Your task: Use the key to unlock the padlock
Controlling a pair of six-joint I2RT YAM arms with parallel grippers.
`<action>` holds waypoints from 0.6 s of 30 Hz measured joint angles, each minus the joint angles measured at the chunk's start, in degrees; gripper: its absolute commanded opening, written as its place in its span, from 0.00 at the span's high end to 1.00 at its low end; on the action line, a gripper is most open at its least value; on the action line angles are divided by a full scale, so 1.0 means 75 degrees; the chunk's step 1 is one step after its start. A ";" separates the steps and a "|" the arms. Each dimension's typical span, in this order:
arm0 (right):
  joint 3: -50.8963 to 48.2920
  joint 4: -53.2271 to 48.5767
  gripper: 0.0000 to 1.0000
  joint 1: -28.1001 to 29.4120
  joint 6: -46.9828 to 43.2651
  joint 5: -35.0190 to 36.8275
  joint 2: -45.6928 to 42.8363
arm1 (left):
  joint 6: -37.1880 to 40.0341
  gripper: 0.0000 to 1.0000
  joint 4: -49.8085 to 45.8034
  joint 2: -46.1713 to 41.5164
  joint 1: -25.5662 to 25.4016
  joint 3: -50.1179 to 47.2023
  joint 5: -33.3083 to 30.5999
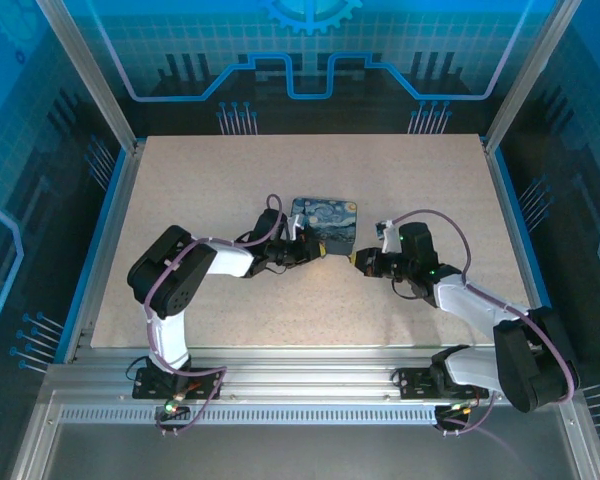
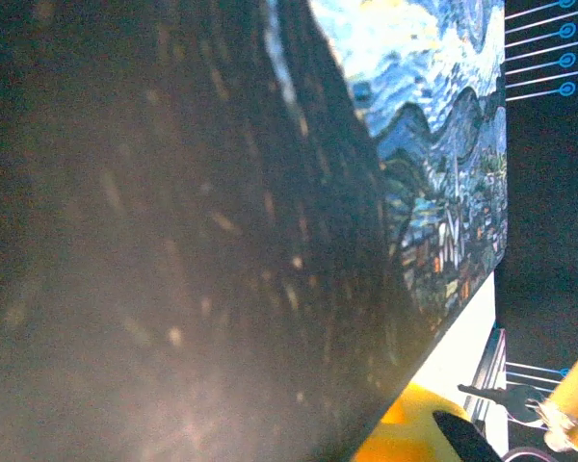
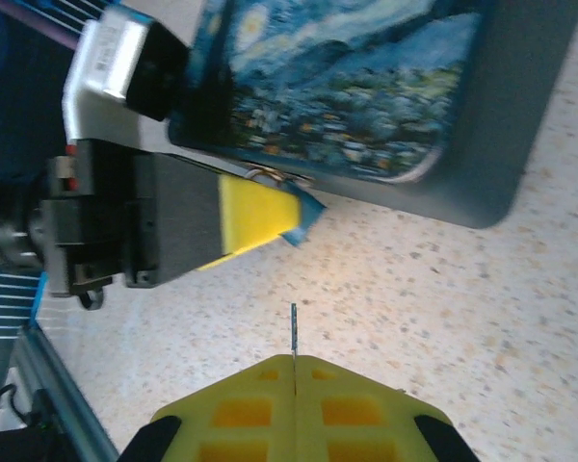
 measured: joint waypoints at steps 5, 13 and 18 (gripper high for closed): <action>0.0254 -0.0682 1.00 -0.0015 -0.0143 0.0883 0.0006 | 0.0242 0.84 0.0481 -0.0032 0.0000 -0.0373 -0.0286; 0.1265 -0.1087 1.00 -0.0201 -0.0251 0.2002 0.0842 | 0.0603 0.81 0.1580 -0.0093 -0.0009 -0.1005 -0.0624; 0.2017 -0.1166 1.00 -0.0207 -0.0318 0.2308 0.1851 | 0.0627 0.74 0.2148 -0.0023 -0.0009 -0.1084 -0.0627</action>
